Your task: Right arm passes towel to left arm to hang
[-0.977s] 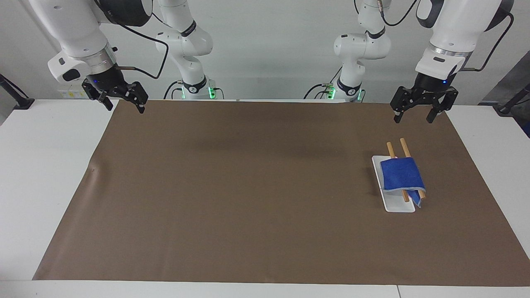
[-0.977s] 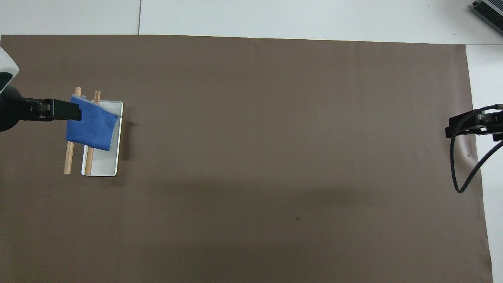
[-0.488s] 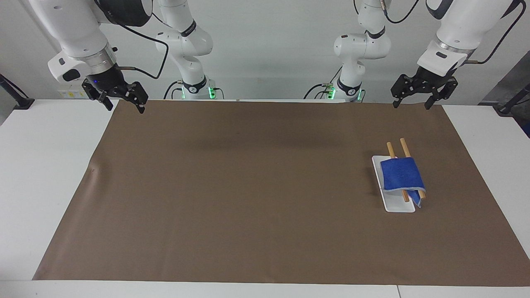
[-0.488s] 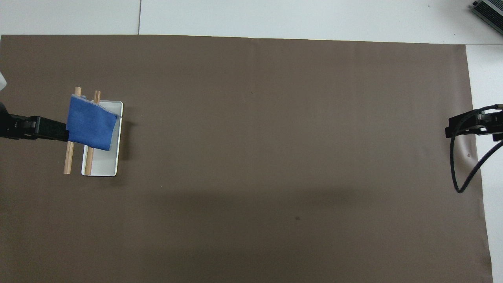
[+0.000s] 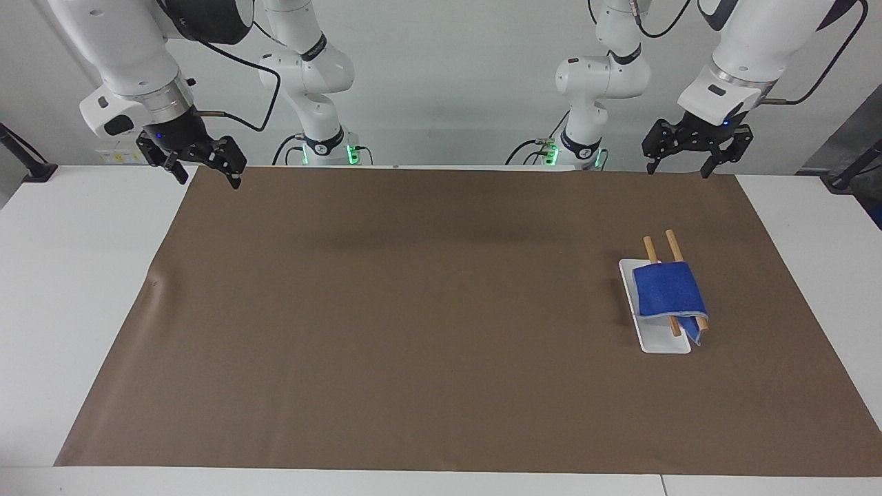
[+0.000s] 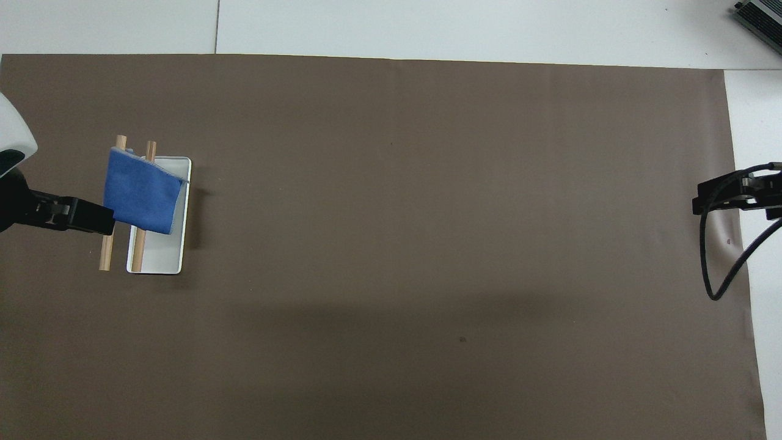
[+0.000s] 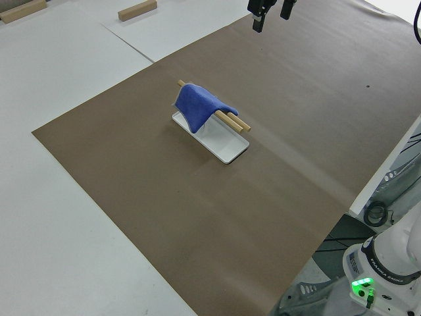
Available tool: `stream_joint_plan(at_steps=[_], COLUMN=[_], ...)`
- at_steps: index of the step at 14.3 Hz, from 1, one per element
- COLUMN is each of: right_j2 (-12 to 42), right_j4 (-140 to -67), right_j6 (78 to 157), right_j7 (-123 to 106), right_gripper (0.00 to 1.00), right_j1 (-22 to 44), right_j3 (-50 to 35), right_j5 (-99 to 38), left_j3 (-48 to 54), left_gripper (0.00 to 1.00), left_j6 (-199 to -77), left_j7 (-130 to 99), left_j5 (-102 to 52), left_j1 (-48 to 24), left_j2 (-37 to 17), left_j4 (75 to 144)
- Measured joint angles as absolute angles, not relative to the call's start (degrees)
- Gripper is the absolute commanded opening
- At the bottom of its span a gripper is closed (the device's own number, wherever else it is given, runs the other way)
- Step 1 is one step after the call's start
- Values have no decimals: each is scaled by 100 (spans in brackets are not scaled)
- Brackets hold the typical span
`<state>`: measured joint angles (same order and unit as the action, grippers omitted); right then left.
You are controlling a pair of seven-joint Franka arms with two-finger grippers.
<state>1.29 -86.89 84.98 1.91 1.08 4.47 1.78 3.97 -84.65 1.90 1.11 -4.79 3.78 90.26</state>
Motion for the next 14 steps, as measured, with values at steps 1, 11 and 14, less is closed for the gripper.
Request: stream_joint_plan(at_steps=[1,11,14], right_j2=[129,129,129], right_j4=[-8689,-8689,-8689], right_j6=[8498,8498,8498], right_j7=[191,191,191], right_gripper=[100,100,100], right_j1=[108,108,108], right_j3=[447,447,447], right_j5=[178,178,178], left_j3=[396,410,375], left_gripper=[100,100,100], left_j6=[-8464,-8462,-8471], left_j7=[190,189,190], left_j5=[111,105,41], left_j1=[-476,-476,-470], left_j2=[379,378,378], left_j4=[9021,9018,9015])
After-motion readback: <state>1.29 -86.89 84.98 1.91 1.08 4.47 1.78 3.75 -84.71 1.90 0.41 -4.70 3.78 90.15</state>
